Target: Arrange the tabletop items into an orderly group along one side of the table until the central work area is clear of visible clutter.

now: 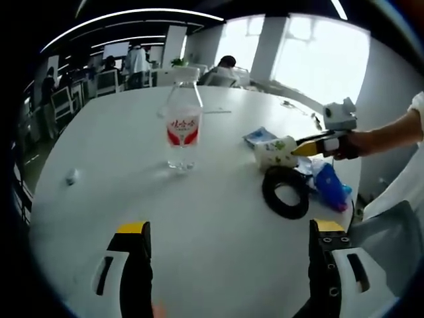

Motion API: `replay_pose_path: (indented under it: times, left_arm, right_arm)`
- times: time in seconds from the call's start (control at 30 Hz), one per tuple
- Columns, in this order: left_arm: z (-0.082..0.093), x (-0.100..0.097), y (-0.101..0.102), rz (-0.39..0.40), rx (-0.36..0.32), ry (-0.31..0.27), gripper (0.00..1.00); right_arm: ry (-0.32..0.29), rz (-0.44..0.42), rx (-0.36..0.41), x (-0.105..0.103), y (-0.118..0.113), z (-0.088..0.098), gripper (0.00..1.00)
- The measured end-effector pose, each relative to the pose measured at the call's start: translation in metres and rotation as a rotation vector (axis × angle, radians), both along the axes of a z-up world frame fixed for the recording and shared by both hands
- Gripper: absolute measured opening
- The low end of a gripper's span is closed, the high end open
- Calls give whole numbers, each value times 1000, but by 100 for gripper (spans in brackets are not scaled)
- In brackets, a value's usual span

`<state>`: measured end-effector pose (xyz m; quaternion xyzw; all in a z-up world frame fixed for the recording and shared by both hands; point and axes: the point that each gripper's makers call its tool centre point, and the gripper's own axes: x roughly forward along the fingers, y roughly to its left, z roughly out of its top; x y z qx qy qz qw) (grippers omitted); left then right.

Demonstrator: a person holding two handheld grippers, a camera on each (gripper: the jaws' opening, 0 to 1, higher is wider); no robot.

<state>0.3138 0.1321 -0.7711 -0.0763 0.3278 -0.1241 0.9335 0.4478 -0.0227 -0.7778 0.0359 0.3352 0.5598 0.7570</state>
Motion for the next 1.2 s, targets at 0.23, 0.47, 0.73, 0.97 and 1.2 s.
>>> replay_pose_path:
  times: [0.23, 0.47, 0.73, 0.97, 1.2]
  left_arm:
    - [-3, -5, 2, 1, 3, 8, 96]
    - [-3, -6, 5, 18, -2, 5, 96]
    - [-3, -9, 3, 13, 0, 9, 96]
    - [-4, -7, 1, 14, -2, 6, 96]
    - [-5, -7, -3, 5, -6, 2, 96]
  right_arm:
    - [8, 16, -7, -2, 6, -1, 21]
    - [-9, 35, -16, -1, 10, 2, 0]
    - [-58, 115, -26, -5, 15, 9, 0]
    - [-77, 150, -32, -1, 19, 17, 0]
    - [-116, 210, -67, 3, 23, 23, 0]
